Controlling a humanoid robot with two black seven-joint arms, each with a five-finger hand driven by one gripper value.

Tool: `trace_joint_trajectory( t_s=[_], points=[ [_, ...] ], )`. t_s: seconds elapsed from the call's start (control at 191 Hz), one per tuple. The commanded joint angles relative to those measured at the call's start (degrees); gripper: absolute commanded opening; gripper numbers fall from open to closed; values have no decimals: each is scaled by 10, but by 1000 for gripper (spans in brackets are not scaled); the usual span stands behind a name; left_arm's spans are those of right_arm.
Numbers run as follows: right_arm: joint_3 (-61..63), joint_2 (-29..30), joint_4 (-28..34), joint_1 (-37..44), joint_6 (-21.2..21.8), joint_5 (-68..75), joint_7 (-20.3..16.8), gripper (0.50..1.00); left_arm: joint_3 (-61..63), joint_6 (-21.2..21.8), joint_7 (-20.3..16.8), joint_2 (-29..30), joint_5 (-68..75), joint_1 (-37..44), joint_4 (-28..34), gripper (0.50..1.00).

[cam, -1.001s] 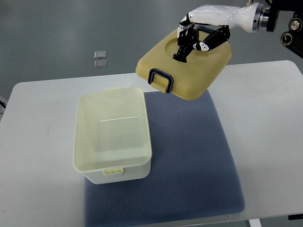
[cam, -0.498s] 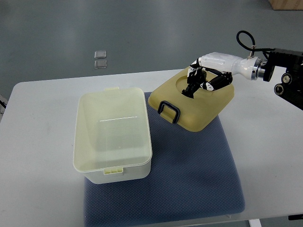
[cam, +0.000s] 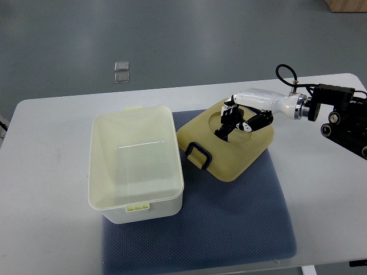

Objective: Open white storage box with right hand

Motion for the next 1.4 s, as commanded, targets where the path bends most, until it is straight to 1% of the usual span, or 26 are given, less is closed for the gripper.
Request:
trace_joint_trajectory(
  t_s=[0.0, 0.063, 0.084, 0.089, 0.1, 0.115, 0.131, 0.136, 0.162, 0.168, 0.173, 0.178, 0.194, 0.199, 0.204, 0.215, 0.22, 0.241, 0.456, 0.555, 0.592, 0.854, 0.974, 1.063, 1.252, 1.393],
  points=[
    [-1, 4, 0, -5, 0, 0, 0, 519, 0, 0, 0, 0, 0, 0, 0, 1000],
    [-1, 9, 0, -11, 0, -1, 0, 539, 0, 0, 0, 0, 0, 0, 0, 1000],
    [-1, 9, 0, -13, 0, 0, 0, 556, 0, 0, 0, 0, 0, 0, 0, 1000],
    [-1, 9, 0, -13, 0, 0, 0, 568, 0, 0, 0, 0, 0, 1, 0, 1000],
    [-1, 9, 0, -13, 0, 0, 0, 568, 0, 0, 0, 0, 0, 1, 0, 1000],
    [-1, 9, 0, -14, 0, 1, 0, 588, 0, 0, 0, 0, 0, 1, 0, 1000],
    [-1, 9, 0, -15, 0, 1, 0, 596, 0, 0, 0, 0, 0, 1, 0, 1000],
    [0, 9, 0, -15, 0, 1, 0, 611, 0, 0, 0, 0, 0, 0, -1, 1000],
    [0, 9, 0, -16, -1, 1, 0, 639, 0, 0, 0, 0, 0, 0, 0, 1000],
    [1, 10, 0, -16, -1, 1, 0, 658, 0, 0, 0, 0, 0, 0, 0, 1000],
    [1, 10, 0, -16, -1, 1, 0, 658, 0, 0, 0, 0, 0, 0, 0, 1000],
    [1, 10, 0, -16, -1, 2, 0, 678, 0, 0, 0, 0, 0, 1, 0, 1000],
    [3, 10, 0, -17, -1, 2, 0, 693, 0, 0, 0, 0, 0, 0, 0, 1000],
    [5, 10, -1, -17, -1, 2, 0, 711, 0, 0, 0, 0, 0, 1, 0, 1000],
    [5, 10, -1, -17, -1, 2, 0, 711, 0, 0, 0, 0, 0, 1, 0, 1000],
    [6, 10, -1, -17, -1, 2, 0, 725, 0, 0, 0, 0, 0, 1, 0, 1000],
    [6, 12, -1, -17, -1, 2, 0, 741, 0, 0, 0, 0, 0, 1, 0, 1000],
    [7, 17, -1, -18, -1, 2, 0, 762, 0, 0, 0, 0, 0, 1, -1, 1000],
    [14, 28, -2, -20, 0, 9, 0, 858, 0, 0, 0, 0, 0, 0, 0, 1000],
    [16, 24, -2, -20, 1, 41, 0, 866, 0, 0, 0, 0, 0, 1, 0, 1000],
    [17, 22, -2, -19, 1, 61, 0, 901, 0, 0, 0, 0, 0, 0, -1, 1000],
    [50, 6, -2, -19, 11, 257, 0, 921, 0, 0, 0, 0, 0, 0, 0, 1000],
    [86, 11, -4, -25, 37, 378, 0, 924, 0, 0, 0, 0, 0, 1, -1, 1000],
    [105, 15, -5, -38, 44, 473, 0, 921, 0, 0, 0, 0, 0, 0, -1, 1000],
    [115, 38, -50, -53, 48, 642, 0, 921, 0, 0, 0, 0, 0, 1, 0, 1000],
    [115, 44, -68, -60, 50, 712, 0, 921, 0, 0, 0, 0, 0, 1, -2, 1000]
  ],
)
